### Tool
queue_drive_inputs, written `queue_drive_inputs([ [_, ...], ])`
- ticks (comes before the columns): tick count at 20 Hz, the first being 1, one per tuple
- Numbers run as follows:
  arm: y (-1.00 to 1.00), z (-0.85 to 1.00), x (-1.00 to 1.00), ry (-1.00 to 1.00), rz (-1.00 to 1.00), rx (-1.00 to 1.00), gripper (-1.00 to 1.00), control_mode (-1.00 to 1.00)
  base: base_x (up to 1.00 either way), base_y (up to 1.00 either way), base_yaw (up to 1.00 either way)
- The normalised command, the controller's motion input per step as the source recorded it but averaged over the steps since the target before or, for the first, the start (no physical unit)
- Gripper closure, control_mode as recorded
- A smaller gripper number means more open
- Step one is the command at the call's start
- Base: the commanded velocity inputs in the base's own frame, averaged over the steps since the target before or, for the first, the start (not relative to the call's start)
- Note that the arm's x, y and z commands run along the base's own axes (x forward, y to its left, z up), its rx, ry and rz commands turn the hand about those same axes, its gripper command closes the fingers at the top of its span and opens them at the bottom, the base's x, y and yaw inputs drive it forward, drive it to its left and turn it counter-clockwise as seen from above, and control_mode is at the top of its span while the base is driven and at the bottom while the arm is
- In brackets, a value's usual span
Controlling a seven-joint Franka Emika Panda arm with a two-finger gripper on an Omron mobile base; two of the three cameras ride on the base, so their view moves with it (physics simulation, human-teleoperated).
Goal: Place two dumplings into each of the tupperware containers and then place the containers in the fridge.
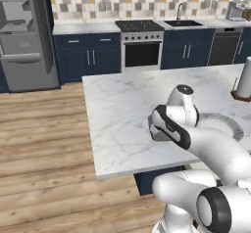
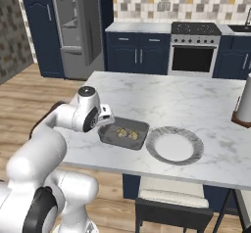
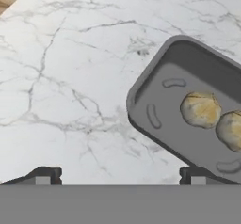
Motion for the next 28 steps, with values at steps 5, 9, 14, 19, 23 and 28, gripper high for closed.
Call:
queue_drive_inputs([
  [5, 0.31, -0.34, 0.35, 0.05, 0.05, -0.10, -1.00, -1.00, 0.00, 0.00, 0.00],
  [9, 0.00, -0.32, 0.35, 0.06, 0.00, -0.07, -1.00, -1.00, 0.00, 0.00, 0.00],
  [14, -0.14, -0.21, 0.34, 0.04, 0.00, -0.01, -1.00, -1.00, 0.00, 0.00, 0.00],
  [19, -0.08, -0.22, 0.23, 0.03, 0.00, -0.01, -1.00, -1.00, 0.00, 0.00, 0.00],
  [23, 0.00, -0.34, 0.16, 0.05, 0.00, -0.05, -1.00, -1.00, 0.00, 0.00, 0.00],
  [28, 0.00, -0.34, 0.28, 0.05, 0.00, -0.03, -1.00, -1.00, 0.00, 0.00, 0.00],
])
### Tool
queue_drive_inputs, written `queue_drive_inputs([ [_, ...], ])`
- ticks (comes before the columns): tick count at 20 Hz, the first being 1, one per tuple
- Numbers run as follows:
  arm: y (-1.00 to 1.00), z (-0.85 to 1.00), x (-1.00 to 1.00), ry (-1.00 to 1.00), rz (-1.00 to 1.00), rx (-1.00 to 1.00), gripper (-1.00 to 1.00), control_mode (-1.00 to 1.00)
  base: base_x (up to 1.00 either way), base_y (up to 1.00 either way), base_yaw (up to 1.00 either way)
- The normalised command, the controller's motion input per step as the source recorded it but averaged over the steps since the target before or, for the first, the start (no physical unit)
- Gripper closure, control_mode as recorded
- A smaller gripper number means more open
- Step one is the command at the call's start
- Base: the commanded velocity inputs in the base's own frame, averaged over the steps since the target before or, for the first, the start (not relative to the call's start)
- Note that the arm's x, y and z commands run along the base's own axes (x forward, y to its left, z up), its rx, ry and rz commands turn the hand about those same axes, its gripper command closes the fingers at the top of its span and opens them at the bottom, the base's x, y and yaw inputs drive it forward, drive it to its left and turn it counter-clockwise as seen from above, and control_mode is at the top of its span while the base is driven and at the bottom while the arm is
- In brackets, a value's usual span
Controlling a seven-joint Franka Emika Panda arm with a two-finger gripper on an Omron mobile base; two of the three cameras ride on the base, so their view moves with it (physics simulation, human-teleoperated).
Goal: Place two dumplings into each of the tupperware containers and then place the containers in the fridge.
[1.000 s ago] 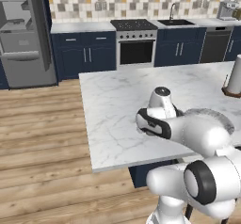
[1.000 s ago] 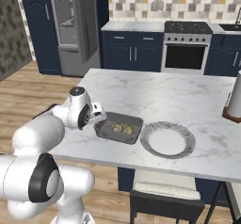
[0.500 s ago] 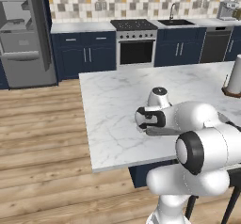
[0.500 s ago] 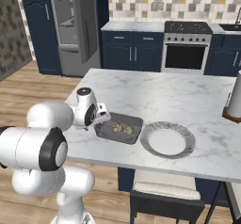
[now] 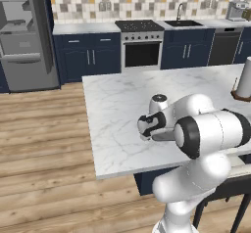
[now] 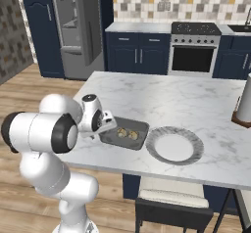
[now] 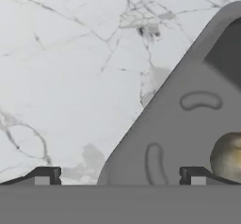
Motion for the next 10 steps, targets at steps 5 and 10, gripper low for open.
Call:
queue_drive_inputs([
  [5, -0.01, -0.33, 0.18, 0.05, 0.00, 0.00, -1.00, -1.00, 0.00, 0.00, 0.00],
  [10, -0.08, -0.28, 0.08, 0.05, 0.00, 0.00, 1.00, -1.00, 0.00, 0.00, 0.00],
])
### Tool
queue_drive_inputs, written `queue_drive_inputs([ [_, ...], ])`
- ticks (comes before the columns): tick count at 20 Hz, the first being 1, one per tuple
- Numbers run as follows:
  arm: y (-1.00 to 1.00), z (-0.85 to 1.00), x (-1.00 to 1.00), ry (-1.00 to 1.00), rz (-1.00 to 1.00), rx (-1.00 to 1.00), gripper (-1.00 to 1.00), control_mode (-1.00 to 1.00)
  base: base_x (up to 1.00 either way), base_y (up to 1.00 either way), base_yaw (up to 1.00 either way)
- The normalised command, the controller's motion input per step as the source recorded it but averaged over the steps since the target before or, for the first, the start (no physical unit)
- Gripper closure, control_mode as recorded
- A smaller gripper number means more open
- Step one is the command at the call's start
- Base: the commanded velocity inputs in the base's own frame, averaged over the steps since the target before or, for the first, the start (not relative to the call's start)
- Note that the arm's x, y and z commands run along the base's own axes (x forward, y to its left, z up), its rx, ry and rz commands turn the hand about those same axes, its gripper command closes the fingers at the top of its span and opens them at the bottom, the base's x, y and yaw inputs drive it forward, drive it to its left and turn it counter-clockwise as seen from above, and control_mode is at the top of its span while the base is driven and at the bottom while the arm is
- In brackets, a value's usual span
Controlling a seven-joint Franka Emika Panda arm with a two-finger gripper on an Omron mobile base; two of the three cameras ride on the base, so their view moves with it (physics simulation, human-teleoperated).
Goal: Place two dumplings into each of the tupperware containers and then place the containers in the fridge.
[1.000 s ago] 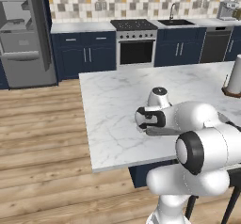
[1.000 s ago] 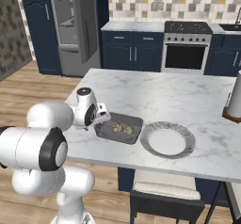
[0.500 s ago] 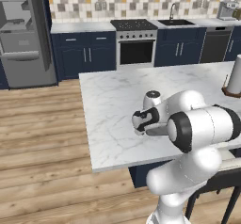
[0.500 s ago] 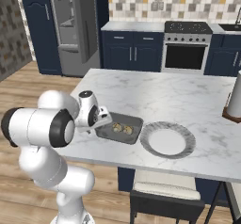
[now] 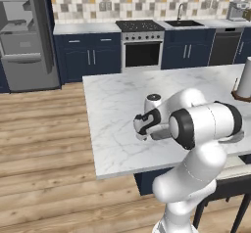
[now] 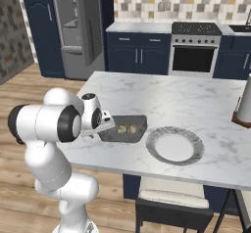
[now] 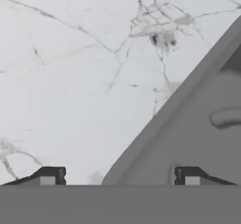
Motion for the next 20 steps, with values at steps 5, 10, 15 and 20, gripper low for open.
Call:
queue_drive_inputs([
  [5, -0.41, -0.26, 0.02, 0.05, 0.00, 0.00, 1.00, -1.00, 0.00, 0.00, 0.00],
  [10, -0.39, -0.26, 0.03, 0.08, 0.00, 0.00, 1.00, -1.00, 0.00, 0.00, 0.00],
  [15, -0.06, -0.07, -0.12, -0.05, 0.06, -0.01, 1.00, -1.00, 0.00, 0.00, 0.00],
  [20, -0.01, 0.35, -0.47, -0.46, 0.26, 0.00, 1.00, -1.00, 0.00, 0.00, 0.00],
])
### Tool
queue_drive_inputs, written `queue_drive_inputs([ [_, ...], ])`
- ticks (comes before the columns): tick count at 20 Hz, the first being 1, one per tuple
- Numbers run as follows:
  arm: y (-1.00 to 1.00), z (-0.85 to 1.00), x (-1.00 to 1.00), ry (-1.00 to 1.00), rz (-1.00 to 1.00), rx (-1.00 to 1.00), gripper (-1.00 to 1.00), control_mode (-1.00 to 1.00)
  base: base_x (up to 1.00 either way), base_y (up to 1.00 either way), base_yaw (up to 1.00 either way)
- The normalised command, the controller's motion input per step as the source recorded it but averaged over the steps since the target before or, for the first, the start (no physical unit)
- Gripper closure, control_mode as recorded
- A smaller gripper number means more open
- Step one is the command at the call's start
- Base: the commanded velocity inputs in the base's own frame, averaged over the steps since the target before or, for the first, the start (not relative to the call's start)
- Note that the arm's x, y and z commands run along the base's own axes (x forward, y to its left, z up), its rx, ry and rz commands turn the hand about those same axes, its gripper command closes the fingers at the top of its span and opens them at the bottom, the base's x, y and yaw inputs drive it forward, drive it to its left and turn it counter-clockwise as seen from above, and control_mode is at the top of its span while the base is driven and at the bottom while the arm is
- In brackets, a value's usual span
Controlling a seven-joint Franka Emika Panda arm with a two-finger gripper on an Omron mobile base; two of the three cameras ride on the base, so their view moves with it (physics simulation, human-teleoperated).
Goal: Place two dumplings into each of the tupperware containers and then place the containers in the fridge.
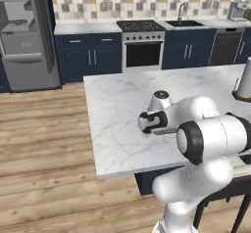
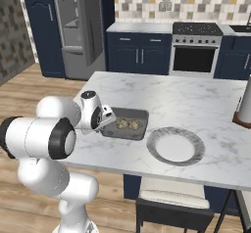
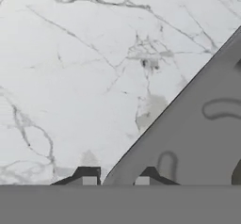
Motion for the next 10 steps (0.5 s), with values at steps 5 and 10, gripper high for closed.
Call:
queue_drive_inputs([
  [5, 0.00, 0.66, -0.73, -0.34, 0.25, 0.00, 1.00, -1.00, 0.00, 0.00, 0.00],
  [10, 0.06, 0.86, -1.00, -0.02, 0.12, -0.06, 1.00, -1.00, 0.00, 0.00, 0.00],
])
